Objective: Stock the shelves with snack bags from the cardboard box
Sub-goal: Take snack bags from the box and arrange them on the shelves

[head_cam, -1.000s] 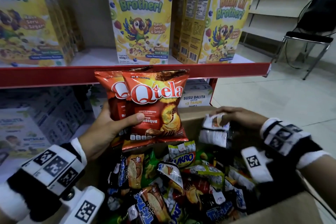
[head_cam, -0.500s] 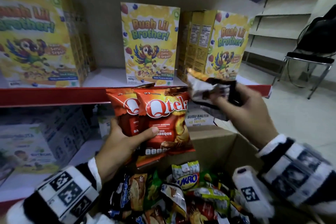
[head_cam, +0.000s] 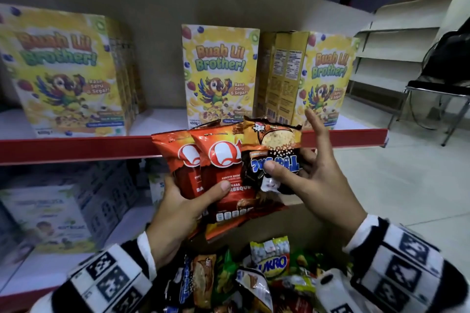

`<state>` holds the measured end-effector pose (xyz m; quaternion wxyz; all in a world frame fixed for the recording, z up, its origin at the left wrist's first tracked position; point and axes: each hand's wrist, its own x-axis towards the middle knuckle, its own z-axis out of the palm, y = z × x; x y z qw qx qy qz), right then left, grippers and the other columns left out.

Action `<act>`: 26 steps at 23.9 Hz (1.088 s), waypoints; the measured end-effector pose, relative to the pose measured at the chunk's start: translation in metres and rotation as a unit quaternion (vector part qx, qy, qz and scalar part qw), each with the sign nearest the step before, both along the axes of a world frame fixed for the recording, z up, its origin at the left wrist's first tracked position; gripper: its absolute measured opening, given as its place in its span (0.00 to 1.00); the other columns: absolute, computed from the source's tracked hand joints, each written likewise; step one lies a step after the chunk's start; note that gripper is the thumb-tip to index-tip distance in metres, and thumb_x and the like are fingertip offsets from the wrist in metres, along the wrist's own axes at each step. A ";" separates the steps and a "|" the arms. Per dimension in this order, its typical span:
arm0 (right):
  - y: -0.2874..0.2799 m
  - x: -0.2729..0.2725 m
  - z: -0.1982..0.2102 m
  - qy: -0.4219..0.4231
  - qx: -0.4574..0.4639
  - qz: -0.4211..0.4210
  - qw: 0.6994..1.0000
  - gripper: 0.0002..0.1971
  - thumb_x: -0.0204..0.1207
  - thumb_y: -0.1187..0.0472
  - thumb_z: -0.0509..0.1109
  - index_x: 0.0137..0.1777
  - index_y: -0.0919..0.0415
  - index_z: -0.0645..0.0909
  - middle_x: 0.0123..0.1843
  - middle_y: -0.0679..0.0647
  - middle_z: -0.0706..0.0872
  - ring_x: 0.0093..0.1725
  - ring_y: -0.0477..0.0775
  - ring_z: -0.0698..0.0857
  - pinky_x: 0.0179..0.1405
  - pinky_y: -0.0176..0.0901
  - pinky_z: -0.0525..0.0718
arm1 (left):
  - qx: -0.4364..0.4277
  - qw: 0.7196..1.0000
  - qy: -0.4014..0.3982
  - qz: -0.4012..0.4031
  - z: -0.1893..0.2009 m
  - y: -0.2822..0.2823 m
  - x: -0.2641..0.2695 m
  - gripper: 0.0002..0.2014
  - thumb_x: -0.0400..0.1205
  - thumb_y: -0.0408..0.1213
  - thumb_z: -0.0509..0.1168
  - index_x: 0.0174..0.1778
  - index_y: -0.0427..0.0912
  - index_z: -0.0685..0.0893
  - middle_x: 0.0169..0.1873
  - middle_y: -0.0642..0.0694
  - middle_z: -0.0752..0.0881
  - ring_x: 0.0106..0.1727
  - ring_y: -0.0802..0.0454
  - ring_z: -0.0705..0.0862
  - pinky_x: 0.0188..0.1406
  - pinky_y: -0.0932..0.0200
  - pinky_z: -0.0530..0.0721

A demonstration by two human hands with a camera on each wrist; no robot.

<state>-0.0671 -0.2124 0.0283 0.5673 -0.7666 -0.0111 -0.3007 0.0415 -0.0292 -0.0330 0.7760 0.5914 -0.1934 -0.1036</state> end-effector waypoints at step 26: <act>-0.021 -0.011 0.042 0.145 0.271 0.121 0.944 0.16 0.65 0.57 0.72 0.54 0.56 0.83 0.43 0.55 0.91 0.33 0.48 0.89 0.24 0.40 0.84 | 0.039 0.999 -0.017 0.009 0.018 0.002 -0.005 0.51 0.48 0.56 0.83 0.66 0.63 0.65 0.58 0.58 0.85 0.54 0.55 0.88 0.55 0.48 0.86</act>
